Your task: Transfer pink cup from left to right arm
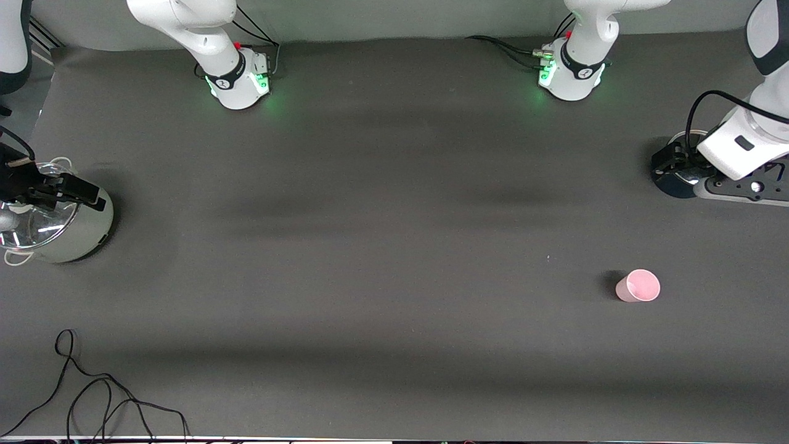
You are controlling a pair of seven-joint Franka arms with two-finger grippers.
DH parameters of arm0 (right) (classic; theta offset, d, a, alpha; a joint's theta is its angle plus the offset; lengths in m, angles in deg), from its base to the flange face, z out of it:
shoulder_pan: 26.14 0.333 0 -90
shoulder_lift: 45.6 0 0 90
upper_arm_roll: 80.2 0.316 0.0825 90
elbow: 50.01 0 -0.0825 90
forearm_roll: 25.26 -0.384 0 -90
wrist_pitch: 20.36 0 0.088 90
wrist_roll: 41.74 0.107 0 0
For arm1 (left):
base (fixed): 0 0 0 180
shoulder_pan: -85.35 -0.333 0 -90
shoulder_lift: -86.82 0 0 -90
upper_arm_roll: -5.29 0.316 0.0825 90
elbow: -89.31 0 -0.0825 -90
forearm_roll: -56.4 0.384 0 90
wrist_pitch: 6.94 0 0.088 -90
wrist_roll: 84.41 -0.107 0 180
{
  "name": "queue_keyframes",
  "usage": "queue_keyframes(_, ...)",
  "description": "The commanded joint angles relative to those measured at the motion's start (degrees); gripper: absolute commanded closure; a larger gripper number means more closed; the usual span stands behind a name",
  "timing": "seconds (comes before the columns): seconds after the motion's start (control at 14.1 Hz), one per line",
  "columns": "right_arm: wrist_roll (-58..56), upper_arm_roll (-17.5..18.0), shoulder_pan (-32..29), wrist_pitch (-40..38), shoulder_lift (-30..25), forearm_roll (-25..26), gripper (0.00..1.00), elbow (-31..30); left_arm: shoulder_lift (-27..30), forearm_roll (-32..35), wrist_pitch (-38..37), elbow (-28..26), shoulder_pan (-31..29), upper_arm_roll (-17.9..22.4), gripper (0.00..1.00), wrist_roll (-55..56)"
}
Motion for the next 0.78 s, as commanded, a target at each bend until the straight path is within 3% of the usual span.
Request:
queue_keyframes(0.0, -0.4, -0.4, 0.5, -0.2, -0.3, 0.7, 0.00, 0.7, -1.4, -0.9, -0.1, 1.7, -0.3, 3.1, 0.01, -11.1)
queue_keyframes(0.36, -0.4, -0.3, 0.4, 0.4, -0.4, 0.7, 0.00, 0.3, -3.9, -3.0, 2.7, 2.8, -3.9, 5.1, 0.01, -29.3)
queue_keyframes(0.57, -0.4, -0.4, 0.5, 0.4, -0.4, 0.7, 0.00, 0.3, -6.2, -5.2, 8.7, 2.8, -7.5, 5.1, 0.01, -47.6)
queue_keyframes(0.71, -0.4, -0.4, 0.5, 0.3, -0.7, 0.7, 0.00, 0.2, -8.1, -10.4, 9.7, 2.7, -10.8, 5.1, 0.01, -55.9)
